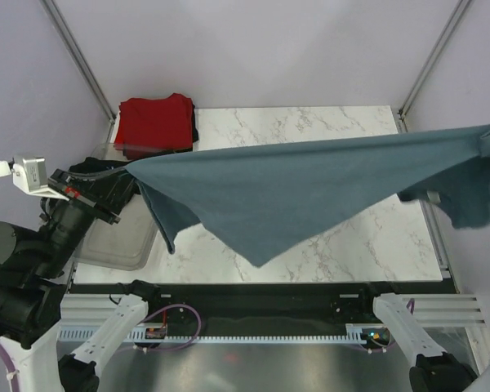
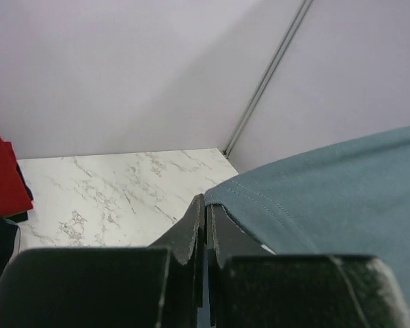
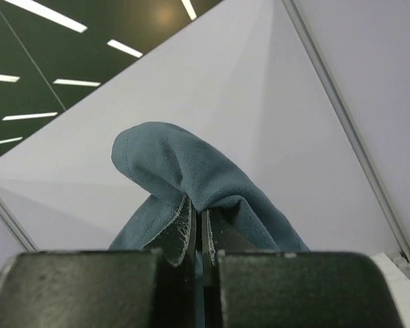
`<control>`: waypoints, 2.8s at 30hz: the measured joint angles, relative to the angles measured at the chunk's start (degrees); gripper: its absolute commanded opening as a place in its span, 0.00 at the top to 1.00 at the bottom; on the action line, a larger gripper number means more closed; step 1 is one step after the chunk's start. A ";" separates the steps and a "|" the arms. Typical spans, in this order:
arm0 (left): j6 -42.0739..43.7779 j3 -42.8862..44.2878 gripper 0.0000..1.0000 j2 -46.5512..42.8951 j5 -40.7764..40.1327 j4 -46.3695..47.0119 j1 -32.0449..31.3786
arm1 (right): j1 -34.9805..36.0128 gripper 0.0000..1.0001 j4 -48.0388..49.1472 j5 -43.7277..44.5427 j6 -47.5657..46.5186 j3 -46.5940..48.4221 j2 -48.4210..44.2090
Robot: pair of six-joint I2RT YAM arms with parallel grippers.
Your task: Fold and stack the t-shirts
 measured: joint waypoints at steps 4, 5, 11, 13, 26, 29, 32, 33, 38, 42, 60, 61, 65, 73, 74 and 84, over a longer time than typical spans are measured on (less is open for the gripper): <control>-0.90 0.28 0.98 1.31 1.31 -0.11 -0.02 | -0.04 1.00 -1.22 -0.35 -1.86 8.41 3.87; -1.33 0.28 0.98 1.84 1.20 -0.24 -0.02 | -0.04 1.00 -1.92 -0.37 -2.36 10.36 6.10; -8.26 -6.03 0.98 8.09 -3.69 -2.32 0.00 | -0.04 1.00 -1.09 -0.90 -5.07 9.31 20.94; -10.54 -11.50 0.98 11.23 -5.55 -1.75 0.04 | -0.04 1.00 -0.20 -1.20 -5.64 5.62 28.00; -15.76 -28.81 0.35 44.83 0.24 6.12 6.86 | -0.04 0.03 -8.59 -3.72 -8.22 11.89 84.52; -15.45 -28.92 0.35 44.59 0.66 7.23 6.84 | -0.11 0.03 -8.11 -3.08 -7.93 -0.98 75.01; -15.08 -31.08 0.38 41.79 0.66 8.63 6.84 | -0.28 0.03 -7.04 -2.62 -6.27 -10.49 62.18; -14.95 -32.50 0.40 40.00 0.63 8.68 6.82 | -0.37 0.04 -5.86 -2.56 -5.20 -14.03 57.33; -14.73 -39.91 0.46 29.83 -0.28 7.37 6.08 | -0.70 0.04 -3.78 -3.28 0.50 -32.89 35.67; -15.04 -46.99 0.44 27.30 -1.55 6.99 3.61 | -1.16 0.04 -4.24 -5.09 3.98 -48.19 28.35; -19.19 -58.16 0.43 30.27 -8.55 9.20 -3.32 | -12.87 0.03 -6.60 -14.05 9.33 -70.77 13.29; -19.39 -58.07 0.46 30.51 -8.57 9.75 -3.52 | -13.62 0.03 -6.62 -14.10 9.35 -70.93 13.29; -20.26 -57.86 0.65 32.17 -8.83 12.24 -5.07 | -15.56 0.04 -7.04 -12.37 10.38 -71.23 13.68; -21.11 -55.71 0.95 37.66 -8.37 16.15 -6.03 | -15.67 0.07 -4.26 -13.46 13.11 -75.08 20.59; -21.11 -55.36 0.95 38.05 -8.37 16.20 -6.03 | -15.37 0.07 -3.34 -14.45 13.27 -75.93 21.79; -21.11 -54.10 0.98 40.17 -8.35 17.94 -6.01 | -9.42 0.09 3.67 -20.24 13.29 -71.84 33.14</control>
